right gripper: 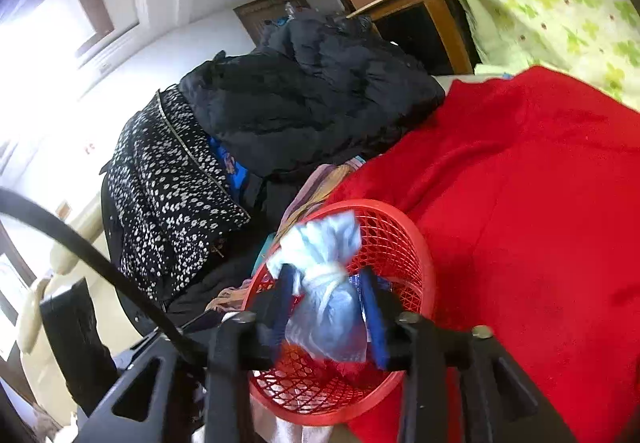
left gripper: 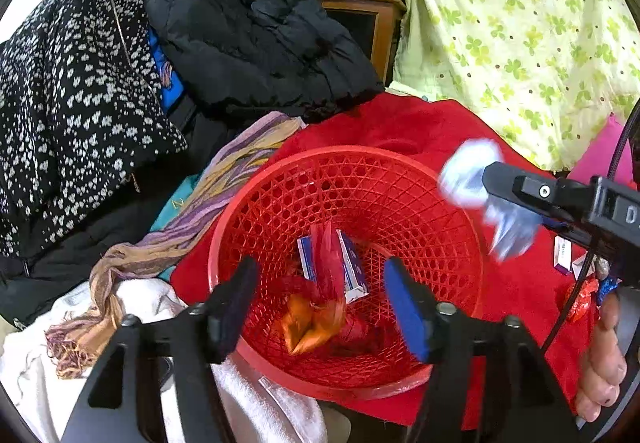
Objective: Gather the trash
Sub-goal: 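Open both tools over the red basket, dropping wrapper and light-blue bag, then grasp the red plastic bag with the left tool while the right tool grasps the white bag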
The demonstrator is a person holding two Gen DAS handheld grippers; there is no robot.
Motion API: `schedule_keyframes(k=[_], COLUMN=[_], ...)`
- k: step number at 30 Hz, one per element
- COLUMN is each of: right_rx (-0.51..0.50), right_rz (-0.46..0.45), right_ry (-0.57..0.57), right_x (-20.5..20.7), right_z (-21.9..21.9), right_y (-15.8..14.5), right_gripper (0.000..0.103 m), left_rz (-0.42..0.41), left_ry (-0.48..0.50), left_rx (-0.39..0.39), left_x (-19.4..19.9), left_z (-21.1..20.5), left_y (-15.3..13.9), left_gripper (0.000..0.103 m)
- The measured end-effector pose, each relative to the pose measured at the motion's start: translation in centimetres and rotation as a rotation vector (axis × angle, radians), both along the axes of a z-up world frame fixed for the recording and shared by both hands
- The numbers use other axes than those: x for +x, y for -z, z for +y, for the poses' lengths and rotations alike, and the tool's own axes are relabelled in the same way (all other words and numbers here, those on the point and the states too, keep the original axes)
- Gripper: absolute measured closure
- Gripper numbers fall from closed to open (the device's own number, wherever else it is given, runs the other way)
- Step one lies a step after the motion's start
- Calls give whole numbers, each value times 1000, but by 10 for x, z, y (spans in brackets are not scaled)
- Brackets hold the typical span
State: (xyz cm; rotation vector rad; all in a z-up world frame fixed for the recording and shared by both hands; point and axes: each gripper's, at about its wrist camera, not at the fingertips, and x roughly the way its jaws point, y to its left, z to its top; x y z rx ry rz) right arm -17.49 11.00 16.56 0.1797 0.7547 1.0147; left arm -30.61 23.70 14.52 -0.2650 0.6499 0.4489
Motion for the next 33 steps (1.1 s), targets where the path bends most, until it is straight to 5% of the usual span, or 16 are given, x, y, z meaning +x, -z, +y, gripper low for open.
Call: schedule_keyframes(k=[1, 8, 13, 24, 33], right_rx=[4, 31, 7, -107, -171], right_rz=[7, -23, -74, -176, -39], right_ry=[7, 52, 137, 413, 737], right_x=[3, 11, 14, 8, 19], right_z=[-2, -43, -96, -288, -442], right_y=[2, 2, -2, -3, 45], right_gripper=[37, 37, 37, 37, 37], left_rz=[5, 22, 14, 63, 137], left_ry=[-2, 16, 115, 349, 489], left_rx=[1, 11, 33, 32, 48], left_x=[0, -1, 7, 45, 79], left_z=[0, -16, -57, -168, -242], left_y=[1, 2, -5, 3, 19], left_gripper=[36, 35, 32, 29, 29])
